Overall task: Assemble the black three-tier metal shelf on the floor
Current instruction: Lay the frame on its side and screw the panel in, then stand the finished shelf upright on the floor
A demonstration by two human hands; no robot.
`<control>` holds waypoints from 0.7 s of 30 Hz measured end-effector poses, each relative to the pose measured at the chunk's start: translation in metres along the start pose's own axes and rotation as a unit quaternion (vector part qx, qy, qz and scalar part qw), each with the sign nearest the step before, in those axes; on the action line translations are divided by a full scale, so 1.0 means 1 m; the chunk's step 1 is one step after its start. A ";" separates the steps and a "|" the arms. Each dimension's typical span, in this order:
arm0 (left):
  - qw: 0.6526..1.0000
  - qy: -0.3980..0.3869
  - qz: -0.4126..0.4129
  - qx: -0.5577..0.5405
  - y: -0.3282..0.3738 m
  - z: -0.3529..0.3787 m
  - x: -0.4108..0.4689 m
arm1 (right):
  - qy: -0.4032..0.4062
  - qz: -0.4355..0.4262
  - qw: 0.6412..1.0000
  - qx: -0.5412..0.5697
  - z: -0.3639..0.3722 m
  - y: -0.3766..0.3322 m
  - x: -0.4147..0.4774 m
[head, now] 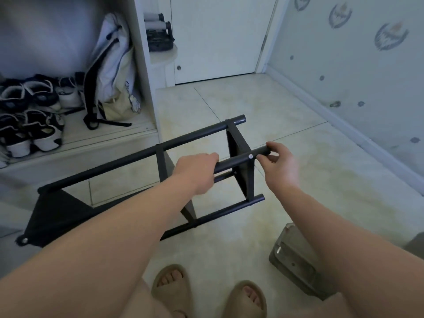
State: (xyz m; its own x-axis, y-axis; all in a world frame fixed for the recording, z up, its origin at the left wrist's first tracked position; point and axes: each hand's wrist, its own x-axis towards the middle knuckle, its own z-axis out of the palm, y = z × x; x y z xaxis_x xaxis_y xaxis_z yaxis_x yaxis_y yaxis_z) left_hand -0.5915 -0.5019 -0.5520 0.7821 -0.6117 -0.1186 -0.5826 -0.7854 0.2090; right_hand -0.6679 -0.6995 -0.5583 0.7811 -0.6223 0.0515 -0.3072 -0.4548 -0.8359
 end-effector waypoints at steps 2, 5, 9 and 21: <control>0.998 0.037 -0.003 -0.042 0.002 -0.015 -0.005 | 0.017 -0.021 0.999 0.040 -0.008 -0.024 0.003; 0.989 0.099 -0.001 -0.111 0.002 -0.038 -0.013 | 0.032 -0.074 0.994 0.069 -0.025 -0.068 0.010; 0.960 0.181 0.000 -0.213 -0.002 -0.066 -0.019 | 0.026 -0.160 0.982 0.098 -0.045 -0.133 0.013; 0.879 0.254 -0.035 -0.402 0.005 -0.053 0.019 | -0.006 -0.354 0.935 -0.001 -0.031 -0.198 0.025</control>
State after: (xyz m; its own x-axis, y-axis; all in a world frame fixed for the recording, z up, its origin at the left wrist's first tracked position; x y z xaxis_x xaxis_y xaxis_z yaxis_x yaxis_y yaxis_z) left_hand -0.5679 -0.5125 -0.5021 0.9269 -0.2820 0.2477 -0.3440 -0.3741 0.8612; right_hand -0.6045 -0.6452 -0.3749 0.7955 -0.1568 0.5853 0.2884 -0.7515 -0.5933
